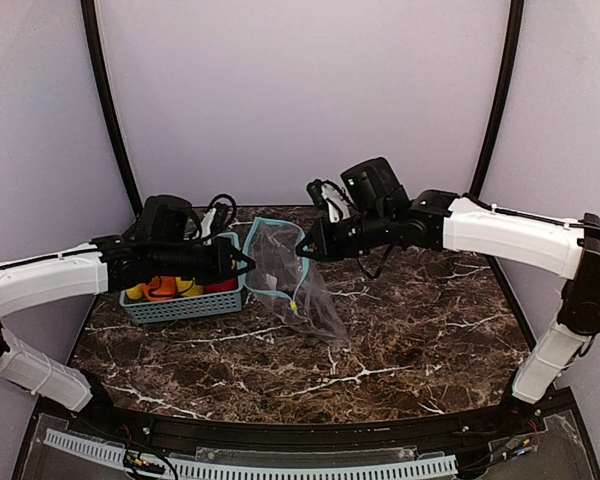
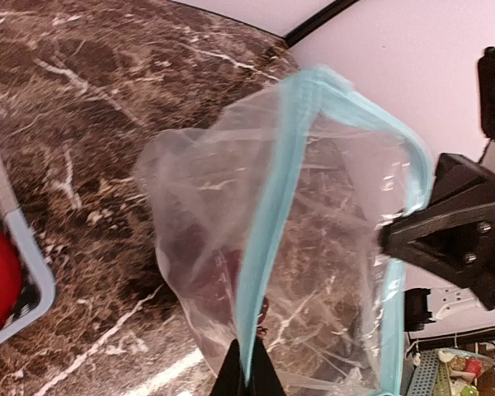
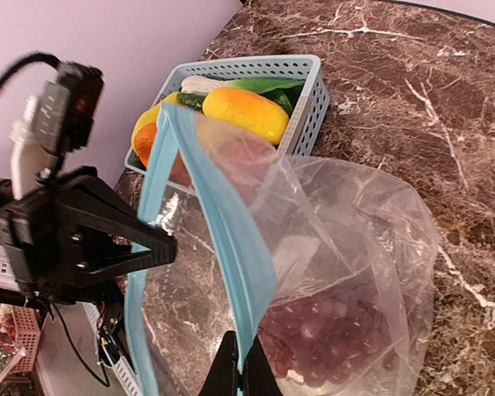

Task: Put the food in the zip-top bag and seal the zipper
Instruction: Adjust the zipper food storage bag at the center of the board.

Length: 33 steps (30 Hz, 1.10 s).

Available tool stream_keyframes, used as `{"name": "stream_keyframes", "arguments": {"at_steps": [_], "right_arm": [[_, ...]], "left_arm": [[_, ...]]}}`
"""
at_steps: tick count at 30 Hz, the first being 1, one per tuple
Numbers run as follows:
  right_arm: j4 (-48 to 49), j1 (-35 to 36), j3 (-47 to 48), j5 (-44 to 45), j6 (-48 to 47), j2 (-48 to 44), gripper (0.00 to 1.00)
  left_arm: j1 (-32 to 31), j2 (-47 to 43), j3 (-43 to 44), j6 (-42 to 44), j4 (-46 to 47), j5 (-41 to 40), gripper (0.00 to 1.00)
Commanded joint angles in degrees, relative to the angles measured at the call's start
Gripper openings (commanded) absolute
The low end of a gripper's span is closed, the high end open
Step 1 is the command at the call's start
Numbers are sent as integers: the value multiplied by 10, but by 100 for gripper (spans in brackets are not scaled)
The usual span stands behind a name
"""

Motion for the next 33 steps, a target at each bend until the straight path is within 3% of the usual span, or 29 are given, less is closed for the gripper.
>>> {"name": "stream_keyframes", "arguments": {"at_steps": [1, 4, 9, 19, 25, 29, 33], "right_arm": [[-47, -1, 37, 87, -36, -36, 0], [-58, -1, 32, 123, -43, -64, 0], [-62, -1, 11, 168, -41, -92, 0], [-64, -1, 7, 146, -37, -60, 0], [-64, -1, 2, 138, -32, -55, 0], [-63, -1, 1, 136, -32, -57, 0], [-63, -1, 1, 132, -32, -55, 0]], "left_arm": [[0, 23, 121, 27, 24, 75, 1], [-4, 36, 161, 23, 41, 95, 1], [-3, 49, 153, 30, 40, 89, 1], [-3, 44, 125, 67, -3, 39, 1], [1, 52, 119, 70, -6, 49, 2], [4, 46, 112, 71, 0, 50, 15], [11, 37, 104, 76, 0, 56, 45]]}}
